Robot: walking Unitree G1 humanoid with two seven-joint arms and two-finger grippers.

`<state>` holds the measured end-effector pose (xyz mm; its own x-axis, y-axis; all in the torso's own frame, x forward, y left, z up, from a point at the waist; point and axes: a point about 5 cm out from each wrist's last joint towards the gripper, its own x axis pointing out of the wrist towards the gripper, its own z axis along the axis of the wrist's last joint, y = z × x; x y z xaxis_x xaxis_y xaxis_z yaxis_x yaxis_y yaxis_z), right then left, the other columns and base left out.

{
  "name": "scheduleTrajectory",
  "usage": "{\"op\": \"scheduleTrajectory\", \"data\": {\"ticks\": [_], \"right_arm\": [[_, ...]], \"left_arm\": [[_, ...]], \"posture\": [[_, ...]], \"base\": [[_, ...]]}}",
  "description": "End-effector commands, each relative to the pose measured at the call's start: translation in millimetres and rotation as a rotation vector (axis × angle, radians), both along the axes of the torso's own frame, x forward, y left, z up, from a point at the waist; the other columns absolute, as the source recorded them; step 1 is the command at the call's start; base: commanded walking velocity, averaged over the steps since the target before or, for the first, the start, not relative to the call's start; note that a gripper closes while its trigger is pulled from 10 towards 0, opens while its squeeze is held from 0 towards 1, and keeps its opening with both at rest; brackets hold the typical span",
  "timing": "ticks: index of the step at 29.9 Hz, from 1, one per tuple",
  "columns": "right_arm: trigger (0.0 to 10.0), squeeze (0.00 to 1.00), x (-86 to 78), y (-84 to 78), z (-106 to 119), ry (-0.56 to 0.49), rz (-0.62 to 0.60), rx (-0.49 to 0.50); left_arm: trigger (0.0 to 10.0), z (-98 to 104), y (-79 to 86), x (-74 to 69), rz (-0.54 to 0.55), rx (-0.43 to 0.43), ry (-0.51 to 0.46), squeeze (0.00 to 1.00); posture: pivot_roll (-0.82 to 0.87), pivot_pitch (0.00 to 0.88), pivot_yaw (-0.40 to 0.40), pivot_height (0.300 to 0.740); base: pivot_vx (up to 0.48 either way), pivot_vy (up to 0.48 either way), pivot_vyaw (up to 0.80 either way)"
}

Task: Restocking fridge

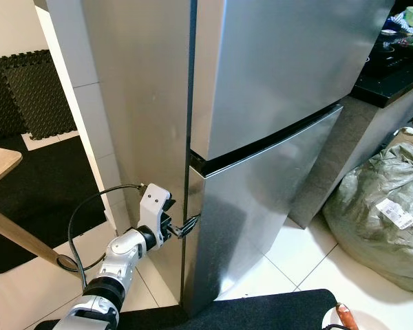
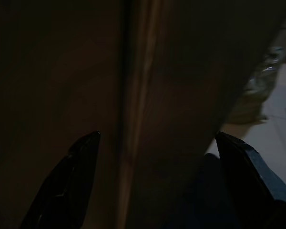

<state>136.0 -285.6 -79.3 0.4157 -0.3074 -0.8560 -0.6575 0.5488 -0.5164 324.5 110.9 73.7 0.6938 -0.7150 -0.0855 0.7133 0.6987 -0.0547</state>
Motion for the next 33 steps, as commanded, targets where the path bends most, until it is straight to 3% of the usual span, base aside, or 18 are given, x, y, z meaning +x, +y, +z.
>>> {"op": "scheduleTrajectory", "data": {"ticks": [1,13,18,22,24,29,33], "right_arm": [[10.0,0.00,-0.7,-3.5,1.1,-0.003,-0.009,-0.010],[10.0,0.00,-1.1,-3.1,0.8,-0.003,-0.013,-0.008],[10.0,0.00,-1.5,-3.1,0.7,-0.003,-0.015,-0.006],[10.0,0.00,-2.4,-2.9,0.3,-0.002,-0.019,-0.006],[10.0,0.00,-2.4,-2.8,0.2,-0.002,-0.019,-0.006],[10.0,0.00,-2.7,-2.3,-0.1,-0.001,-0.020,-0.003],[10.0,0.00,-2.4,-1.2,-0.4,-0.002,-0.020,0.000]], "left_arm": [[10.0,15.1,-17.3,4.2,-0.068,-0.035,-0.056,0.00],[10.0,15.5,-19.0,2.3,-0.104,-0.031,-0.061,0.00],[10.0,13.8,-14.4,6.1,-0.047,0.002,-0.055,0.00],[10.0,7.1,-1.1,12.6,0.070,0.105,-0.029,0.00],[10.0,6.2,0.4,12.8,0.077,0.110,-0.023,0.00],[10.0,4.6,-3.4,9.2,0.025,0.064,0.003,0.00],[10.0,-0.5,-22.5,-6.7,-0.173,0.020,0.029,0.00]], "posture": [[-0.12,0.027,-0.043,0.740],[-0.12,0.029,-0.042,0.740],[-0.12,0.029,-0.042,0.740],[-0.12,0.032,-0.042,0.740],[-0.12,0.032,-0.042,0.740],[-0.12,0.032,-0.042,0.740],[-0.12,0.033,-0.039,0.740]], "base": [[0.000,0.000,0.00],[0.000,0.000,0.00],[0.000,0.000,0.00],[0.000,0.000,0.00],[0.000,0.000,0.00],[0.000,0.000,0.00],[0.000,0.000,0.00]]}}
